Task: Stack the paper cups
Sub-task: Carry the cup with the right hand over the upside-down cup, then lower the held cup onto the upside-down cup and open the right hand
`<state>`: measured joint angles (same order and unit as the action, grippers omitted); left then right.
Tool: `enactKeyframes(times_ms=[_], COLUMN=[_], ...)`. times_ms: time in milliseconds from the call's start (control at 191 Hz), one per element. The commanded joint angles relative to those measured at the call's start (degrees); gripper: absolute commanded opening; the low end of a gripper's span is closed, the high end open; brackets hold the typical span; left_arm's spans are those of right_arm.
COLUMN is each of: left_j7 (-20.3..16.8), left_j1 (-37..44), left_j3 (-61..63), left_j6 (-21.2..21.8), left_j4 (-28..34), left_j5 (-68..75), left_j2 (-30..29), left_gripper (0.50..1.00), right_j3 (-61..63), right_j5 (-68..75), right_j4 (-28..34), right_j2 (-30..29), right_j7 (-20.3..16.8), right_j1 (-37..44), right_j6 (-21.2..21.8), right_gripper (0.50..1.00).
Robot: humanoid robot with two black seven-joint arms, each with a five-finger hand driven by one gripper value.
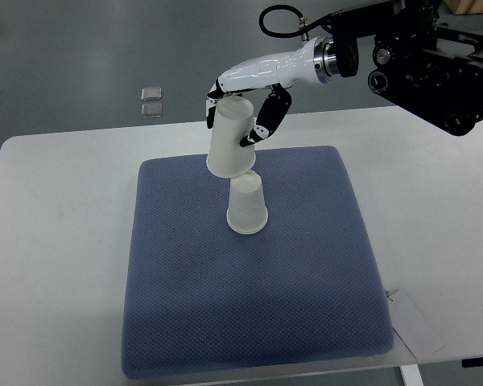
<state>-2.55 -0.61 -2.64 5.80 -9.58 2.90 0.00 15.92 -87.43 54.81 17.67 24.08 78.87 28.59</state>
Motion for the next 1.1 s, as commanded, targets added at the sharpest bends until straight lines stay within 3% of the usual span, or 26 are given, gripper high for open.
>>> enactKeyframes(times_ms=[0, 663, 998, 1034, 1097], left_j7=[0.0, 0.0, 0.0, 0.0, 0.0], left_j1=[0.0, 0.0, 0.0, 0.0, 0.0], left_j3=[0.0, 0.0, 0.0, 0.0, 0.0], left_j6=[0.0, 0.0, 0.0, 0.0, 0.0], left_j4=[0.0, 0.0, 0.0, 0.0, 0.0], left_j5=[0.0, 0.0, 0.0, 0.0, 0.0], left_j2=[0.0, 0.0, 0.0, 0.0, 0.0], left_gripper=[1.0, 1.0, 1.0, 1.0, 1.0], right_j3=[-0.5, -3.2, -3.1, -3.2, -3.2], right_j5=[-0.5, -2.6, -2.5, -2.5, -2.5], right_j4=[0.0, -0.1, -0.1, -0.1, -0.1], right_j2=[-0.1, -0.1, -0.9, -0.9, -1.0], right_j7=[0.0, 0.0, -0.1, -0.1, -0.1], right_j1=[-0.6, -2.8, -6.5, -7.1, -7.7], right_j6=[0.2, -0.7, -3.5, -3.5, -3.5], right_gripper=[0.5, 0.5, 0.5, 0.596, 0.65])
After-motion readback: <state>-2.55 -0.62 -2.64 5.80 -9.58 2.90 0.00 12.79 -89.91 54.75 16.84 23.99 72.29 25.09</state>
